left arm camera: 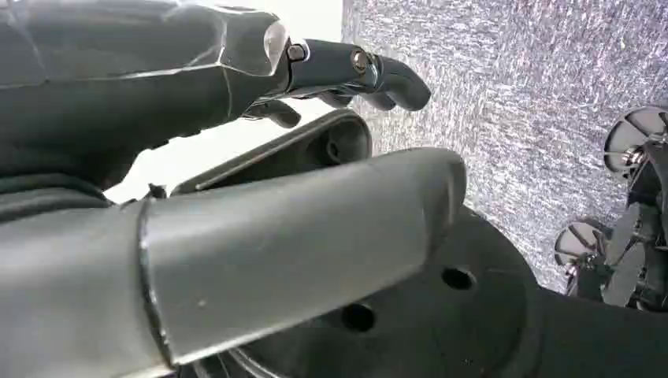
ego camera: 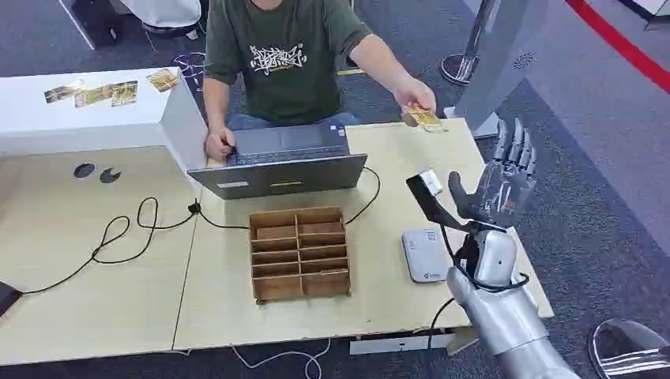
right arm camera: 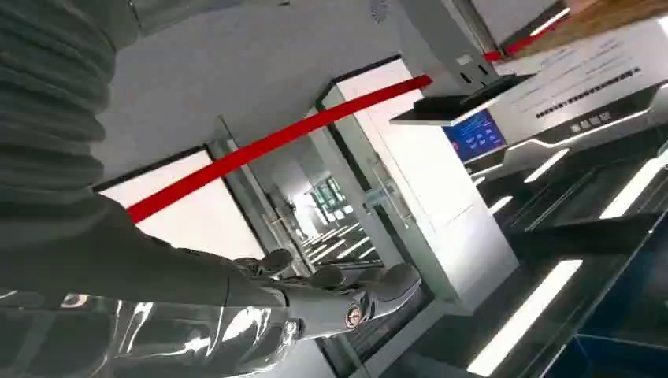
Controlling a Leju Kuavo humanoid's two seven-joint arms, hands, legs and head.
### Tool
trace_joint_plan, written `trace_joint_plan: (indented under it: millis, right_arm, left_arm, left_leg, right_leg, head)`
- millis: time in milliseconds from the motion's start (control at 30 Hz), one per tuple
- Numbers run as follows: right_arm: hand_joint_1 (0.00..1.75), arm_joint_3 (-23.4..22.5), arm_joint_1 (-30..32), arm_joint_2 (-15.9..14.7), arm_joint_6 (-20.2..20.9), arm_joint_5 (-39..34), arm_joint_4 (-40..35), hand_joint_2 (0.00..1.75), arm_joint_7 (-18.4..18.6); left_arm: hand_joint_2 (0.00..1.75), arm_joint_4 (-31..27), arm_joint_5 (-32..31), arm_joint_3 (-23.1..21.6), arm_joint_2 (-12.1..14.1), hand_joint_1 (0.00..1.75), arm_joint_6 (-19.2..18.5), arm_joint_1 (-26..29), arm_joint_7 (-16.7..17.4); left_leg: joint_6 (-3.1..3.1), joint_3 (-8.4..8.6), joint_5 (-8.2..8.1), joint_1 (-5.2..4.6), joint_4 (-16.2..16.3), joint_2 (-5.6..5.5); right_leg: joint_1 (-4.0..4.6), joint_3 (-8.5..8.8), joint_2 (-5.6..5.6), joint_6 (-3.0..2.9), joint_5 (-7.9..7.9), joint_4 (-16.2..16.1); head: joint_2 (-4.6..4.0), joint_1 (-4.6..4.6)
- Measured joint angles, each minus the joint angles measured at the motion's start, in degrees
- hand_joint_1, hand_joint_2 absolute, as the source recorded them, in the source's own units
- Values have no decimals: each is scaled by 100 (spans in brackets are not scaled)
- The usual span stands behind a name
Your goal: Pass the card to the sensor for recognition and then transmit it.
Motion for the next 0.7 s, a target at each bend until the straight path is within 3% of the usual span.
trace_joint_plan:
  millis: [300, 700]
  right_arm:
    - [0, -625, -614, 278, 0, -190, 667, 175, -756]
    - [0, -927, -778, 579, -2, -138, 927, 175, -988]
  left_arm:
    - [0, 0, -140, -107, 4, 0, -13, -14, 26]
    - [0, 0, -122, -131, 7, 0, -11, -18, 42]
  left_leg:
    - [1, 3, 2, 0, 0, 1]
    - [1, 2, 2, 0, 0, 0]
  right_leg:
    - [0, 1, 1, -2, 3, 1]
    - [0, 0, 1, 0, 1, 1]
  head:
    - [0, 0]
    - [0, 0]
